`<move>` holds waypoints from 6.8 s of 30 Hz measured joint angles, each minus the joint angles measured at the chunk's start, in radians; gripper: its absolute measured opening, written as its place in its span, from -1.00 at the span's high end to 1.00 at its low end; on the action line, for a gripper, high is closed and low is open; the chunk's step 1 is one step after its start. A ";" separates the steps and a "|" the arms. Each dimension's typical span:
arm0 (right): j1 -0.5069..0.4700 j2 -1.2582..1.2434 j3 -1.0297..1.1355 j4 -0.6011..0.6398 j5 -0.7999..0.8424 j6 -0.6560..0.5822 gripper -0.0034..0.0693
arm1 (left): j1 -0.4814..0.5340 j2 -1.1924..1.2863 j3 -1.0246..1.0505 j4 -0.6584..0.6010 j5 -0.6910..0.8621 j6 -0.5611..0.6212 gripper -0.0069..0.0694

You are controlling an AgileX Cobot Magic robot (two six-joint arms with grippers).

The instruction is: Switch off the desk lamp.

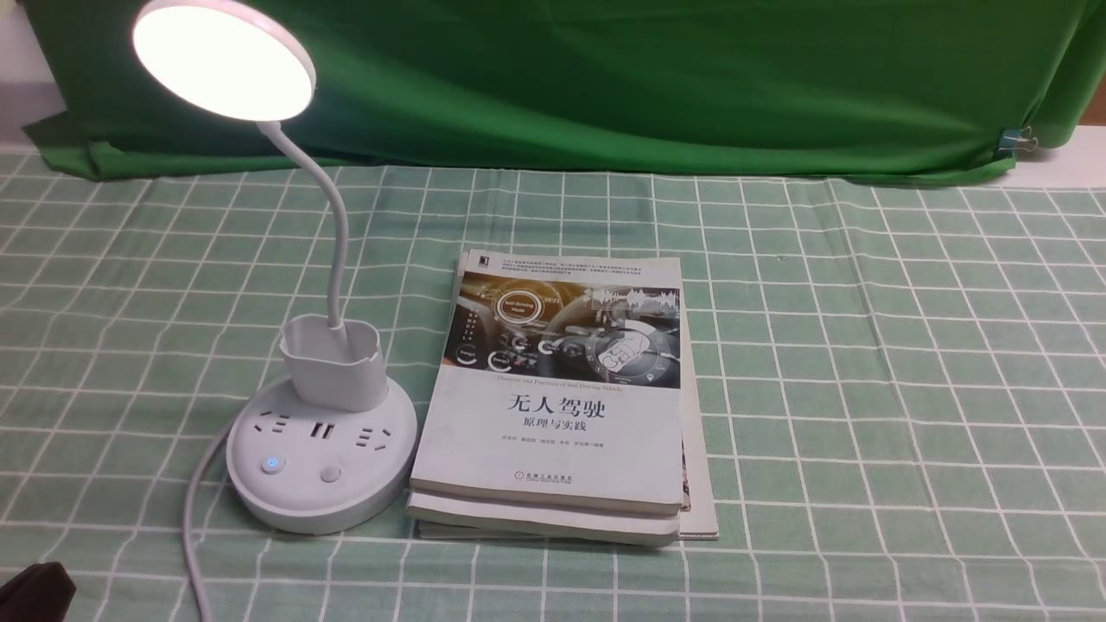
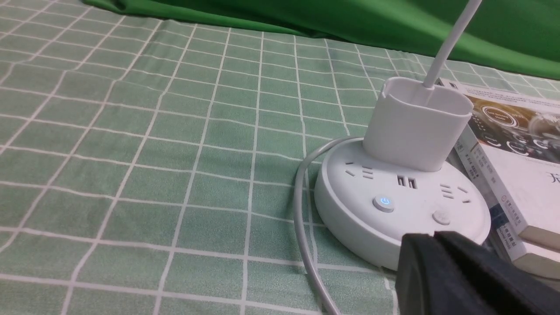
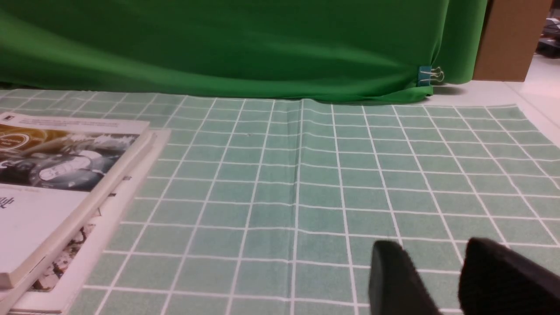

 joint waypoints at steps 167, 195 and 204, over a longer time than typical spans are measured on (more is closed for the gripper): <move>0.000 0.000 0.000 0.000 0.000 0.000 0.24 | -0.316 0.324 -0.320 0.072 0.178 -0.001 0.81; 0.000 0.000 0.000 0.000 0.000 0.000 0.24 | 0.048 0.000 0.000 0.029 0.033 -0.017 0.81; 0.000 0.000 0.000 0.000 0.000 0.000 0.24 | 0.048 0.000 0.000 0.028 0.017 -0.019 0.81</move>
